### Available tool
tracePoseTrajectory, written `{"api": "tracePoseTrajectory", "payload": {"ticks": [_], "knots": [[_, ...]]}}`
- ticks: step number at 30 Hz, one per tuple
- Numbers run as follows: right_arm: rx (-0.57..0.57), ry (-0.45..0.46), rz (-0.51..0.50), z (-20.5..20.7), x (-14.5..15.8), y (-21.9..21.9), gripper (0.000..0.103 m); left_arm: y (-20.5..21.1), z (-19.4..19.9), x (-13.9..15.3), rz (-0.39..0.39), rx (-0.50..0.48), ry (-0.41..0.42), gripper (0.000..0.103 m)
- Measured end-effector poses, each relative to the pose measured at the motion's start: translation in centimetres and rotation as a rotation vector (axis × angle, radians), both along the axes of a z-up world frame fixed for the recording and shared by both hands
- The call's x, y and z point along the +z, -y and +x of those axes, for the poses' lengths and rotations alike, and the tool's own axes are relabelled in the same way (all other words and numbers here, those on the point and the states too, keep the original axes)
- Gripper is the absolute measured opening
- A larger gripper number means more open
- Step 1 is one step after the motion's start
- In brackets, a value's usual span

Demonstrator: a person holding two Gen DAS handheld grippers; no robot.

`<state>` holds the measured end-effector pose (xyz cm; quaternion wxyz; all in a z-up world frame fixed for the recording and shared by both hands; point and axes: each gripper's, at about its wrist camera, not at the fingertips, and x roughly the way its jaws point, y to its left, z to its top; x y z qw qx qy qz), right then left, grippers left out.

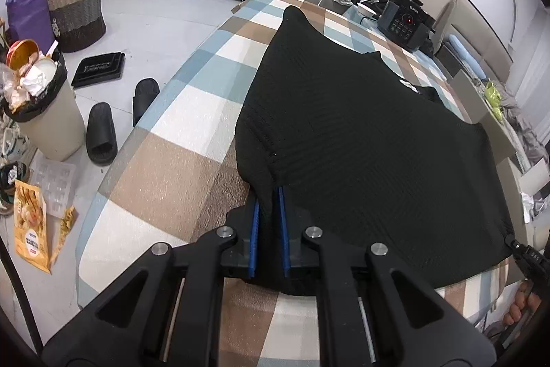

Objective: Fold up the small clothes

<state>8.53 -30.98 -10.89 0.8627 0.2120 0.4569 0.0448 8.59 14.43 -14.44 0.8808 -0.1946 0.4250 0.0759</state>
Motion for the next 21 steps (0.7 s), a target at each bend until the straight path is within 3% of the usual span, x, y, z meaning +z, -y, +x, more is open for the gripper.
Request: {"api": "tracePoseTrajectory", "payload": {"ticks": [3,5,6,9,11,13,16,21], "knots": [[-0.006,0.028,-0.005,0.0,0.9,0.0,0.015,-0.2,-0.3,0.5,0.000,0.008,0.006,0.008],[-0.031,0.053,-0.005,0.0,1.6,0.3,0.025,-0.4,-0.7,0.7,-0.012,0.016,0.004,0.009],[-0.042,0.068,0.001,0.0,1.9,0.5,0.025,-0.6,-1.0,0.8,-0.027,0.018,0.008,0.009],[-0.057,0.115,0.031,-0.1,3.0,0.8,0.031,-1.6,-2.0,1.1,-0.047,0.059,0.012,0.025],[-0.045,0.135,0.037,0.1,3.6,0.2,0.041,-2.4,-2.9,1.3,-0.065,0.098,0.012,0.039],[-0.016,0.150,0.045,0.3,4.0,-0.6,0.043,-2.9,-3.7,1.2,-0.098,0.124,0.021,0.043],[0.040,0.133,0.086,1.0,3.9,-2.3,0.057,-3.1,-5.1,0.9,-0.136,0.138,0.019,0.043],[0.093,0.084,0.104,2.3,2.5,-5.1,0.057,-1.8,-6.3,0.5,-0.146,0.117,0.003,0.043]]}}
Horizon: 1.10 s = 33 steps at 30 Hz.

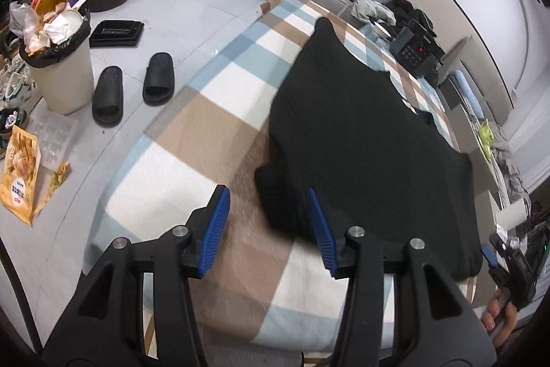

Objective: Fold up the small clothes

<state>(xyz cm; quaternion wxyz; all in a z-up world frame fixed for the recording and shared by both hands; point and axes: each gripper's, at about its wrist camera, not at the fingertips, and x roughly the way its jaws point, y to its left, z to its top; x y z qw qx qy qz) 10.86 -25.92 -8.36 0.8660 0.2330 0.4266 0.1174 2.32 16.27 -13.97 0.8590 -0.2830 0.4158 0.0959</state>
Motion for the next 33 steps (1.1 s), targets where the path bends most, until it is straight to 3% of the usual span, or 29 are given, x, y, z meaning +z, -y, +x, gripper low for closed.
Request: {"api": "tracePoseTrajectory", "payload": {"ticks": [4,9,18,22,25,29,33], "knots": [[0.040,-0.011,-0.007,0.6,-0.6,-1.8,0.057,1.3,-0.7,-0.2,-0.044,-0.035,0.004,0.043],[0.077,-0.022,-0.003,0.5,-1.1,-2.5,0.057,2.7,-0.2,-0.9,-0.175,-0.070,0.040,0.043],[0.090,-0.027,0.009,-0.3,-1.3,-2.4,0.057,3.2,2.8,-1.5,-0.141,0.012,0.043,0.043],[0.093,-0.025,0.006,-0.3,-1.3,-2.5,0.057,3.3,3.1,-1.3,-0.115,-0.002,0.018,0.043],[0.100,-0.025,0.006,-0.1,-1.4,-2.7,0.057,2.8,2.1,-1.4,-0.146,0.007,0.008,0.043],[0.117,-0.038,0.017,0.5,-1.8,-3.4,0.057,2.1,1.0,-2.3,-0.271,0.017,0.006,0.043],[0.149,-0.041,0.012,0.8,-1.8,-4.6,0.057,1.8,1.3,-2.7,-0.302,0.049,0.033,0.045]]}}
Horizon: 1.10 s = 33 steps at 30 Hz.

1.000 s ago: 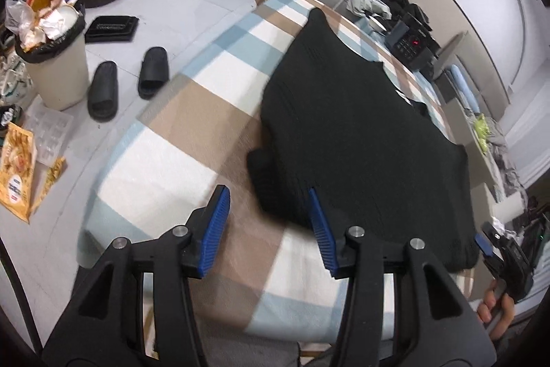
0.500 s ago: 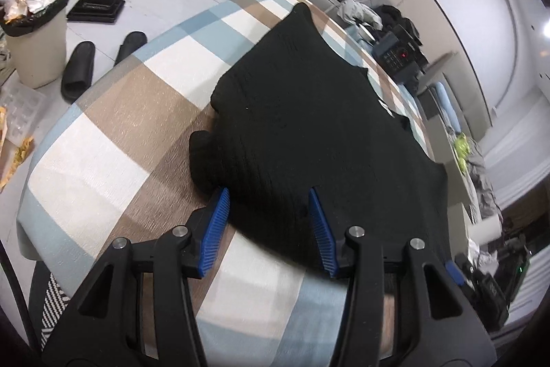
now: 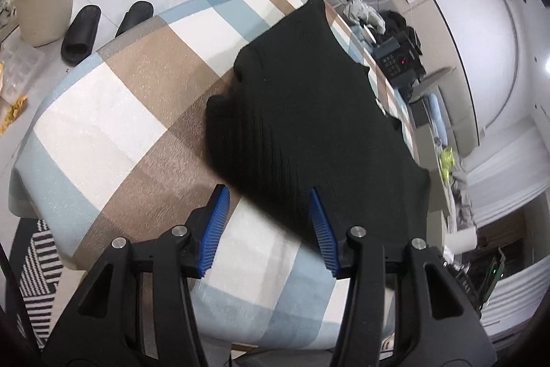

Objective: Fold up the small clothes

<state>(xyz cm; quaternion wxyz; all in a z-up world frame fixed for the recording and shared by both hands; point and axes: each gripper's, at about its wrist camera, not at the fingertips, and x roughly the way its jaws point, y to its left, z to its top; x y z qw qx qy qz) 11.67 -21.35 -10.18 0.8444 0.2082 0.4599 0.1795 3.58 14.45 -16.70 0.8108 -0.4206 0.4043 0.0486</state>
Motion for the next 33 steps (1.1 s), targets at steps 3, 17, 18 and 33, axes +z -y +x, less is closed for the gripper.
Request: {"api": "tracePoseTrajectory", "payload": {"ticks": [3,17,18,33], "knots": [[0.012,0.006,-0.007,-0.2,0.2,-0.6,0.057,-0.1,0.5,-0.2,-0.009,0.040,0.014,0.045],[-0.043,0.003,-0.023,-1.2,0.9,0.8,0.057,1.5,5.3,0.1,0.120,0.164,0.056,0.016],[-0.045,0.007,-0.023,-1.4,1.0,0.9,0.057,1.4,5.1,0.3,0.121,0.155,0.062,0.016],[-0.041,-0.003,0.006,-1.2,0.5,0.5,0.057,5.3,5.9,8.8,0.395,-0.041,0.262,0.015]]}}
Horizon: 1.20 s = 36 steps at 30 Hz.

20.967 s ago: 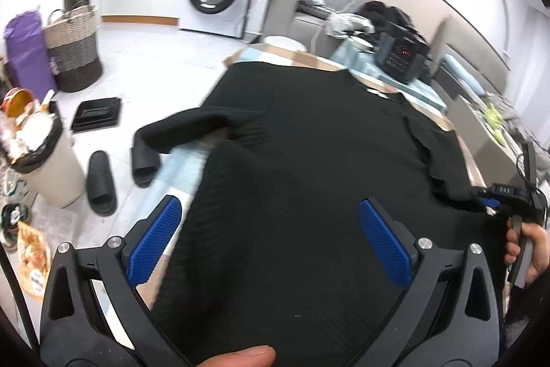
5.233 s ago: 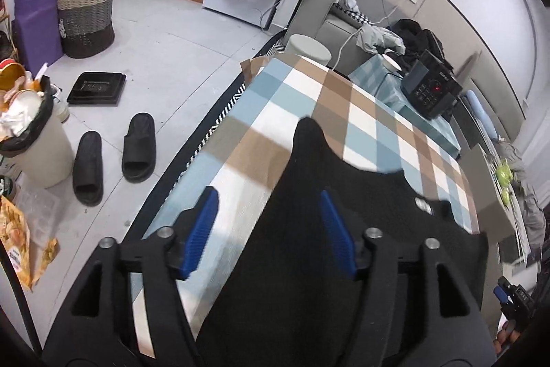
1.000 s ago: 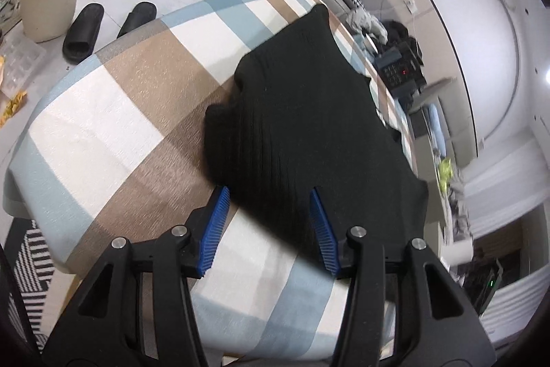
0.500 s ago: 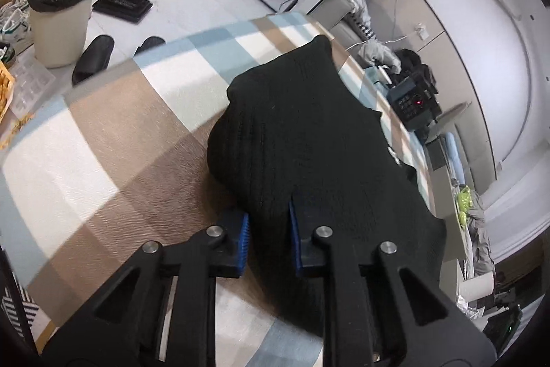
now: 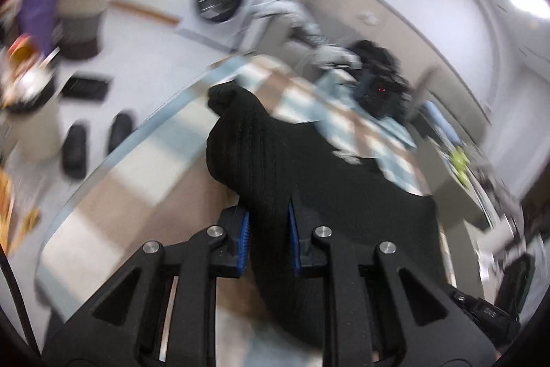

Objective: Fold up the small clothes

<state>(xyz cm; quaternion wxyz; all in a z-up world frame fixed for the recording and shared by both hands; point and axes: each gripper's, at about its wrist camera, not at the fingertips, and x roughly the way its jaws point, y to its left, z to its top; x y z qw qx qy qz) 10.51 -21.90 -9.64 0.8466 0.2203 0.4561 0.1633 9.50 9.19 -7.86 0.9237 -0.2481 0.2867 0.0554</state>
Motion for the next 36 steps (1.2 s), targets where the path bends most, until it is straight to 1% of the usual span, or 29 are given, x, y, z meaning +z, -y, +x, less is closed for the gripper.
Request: {"api": "tracePoseTrajectory", "payload": {"ticks": [1,3,5,6,9,11,12,13,14,16,17,18,19,21,23,26,28,31,33,34,35,36], "knots": [[-0.005,0.001,0.000,0.0,0.0,0.2,0.057,2.0,1.3,1.3,0.033,-0.077,0.025,0.015],[-0.020,0.005,-0.003,-0.2,0.1,0.6,0.057,5.0,2.7,2.7,0.068,-0.173,0.055,0.015],[-0.041,0.009,-0.007,-0.5,0.4,1.0,0.057,9.2,4.0,3.7,0.092,-0.322,0.079,0.015],[-0.050,0.011,-0.009,-0.5,0.5,1.2,0.057,11.4,4.4,3.7,0.098,-0.400,0.081,0.015],[-0.082,0.011,-0.014,-0.7,0.5,1.7,0.057,15.9,4.7,2.4,0.100,-0.571,0.039,0.015],[-0.095,-0.003,-0.017,-0.7,0.2,2.1,0.057,18.0,4.4,0.5,0.097,-0.671,-0.012,0.018],[-0.098,-0.005,-0.018,-0.7,0.1,2.2,0.057,18.5,4.3,-0.5,0.087,-0.698,-0.049,0.021],[-0.099,-0.008,-0.021,-0.7,0.0,2.3,0.057,18.6,4.1,-1.1,0.066,-0.719,-0.076,0.028],[-0.099,-0.009,-0.023,-0.7,0.0,2.3,0.057,18.3,3.9,-1.4,0.040,-0.726,-0.091,0.038],[-0.108,-0.013,-0.024,-0.5,-0.2,2.5,0.057,17.2,3.6,-1.7,-0.031,-0.726,-0.102,0.048],[-0.114,-0.015,-0.022,-0.5,-0.3,2.6,0.057,16.8,3.2,-1.5,-0.045,-0.719,-0.095,0.050],[-0.119,-0.014,-0.014,-0.5,-0.3,2.8,0.057,16.2,2.8,-1.3,-0.050,-0.714,-0.086,0.051],[-0.134,-0.015,-0.004,-0.5,-0.3,3.1,0.057,15.8,2.3,-1.1,-0.039,-0.706,-0.076,0.052],[-0.159,-0.008,0.008,-0.8,-0.1,3.7,0.057,14.4,2.0,-0.6,-0.004,-0.647,-0.054,0.055],[-0.193,0.008,0.027,-1.2,0.3,4.4,0.057,14.1,2.3,-0.8,0.008,-0.611,-0.062,0.055],[-0.204,0.049,0.061,-1.9,1.4,4.8,0.057,12.8,2.8,-1.5,0.020,-0.580,-0.094,0.055],[-0.203,0.067,0.070,-2.0,1.9,4.6,0.057,13.0,2.7,-2.2,0.027,-0.583,-0.101,0.055],[-0.164,0.098,0.083,-1.5,2.6,3.3,0.057,15.0,2.8,-3.2,0.051,-0.622,-0.110,0.055],[-0.128,0.103,0.077,-0.7,2.8,2.0,0.057,16.7,2.6,-4.0,0.094,-0.662,-0.127,0.055],[-0.109,0.105,0.068,-0.4,2.9,1.3,0.054,17.5,2.4,-4.4,0.118,-0.685,-0.141,0.055],[-0.093,0.108,0.052,-0.1,2.9,0.7,0.048,18.3,2.4,-4.8,0.127,-0.707,-0.148,0.055],[-0.082,0.106,0.025,0.2,2.9,0.0,0.048,18.8,2.3,-5.1,0.133,-0.720,-0.154,0.055]]}}
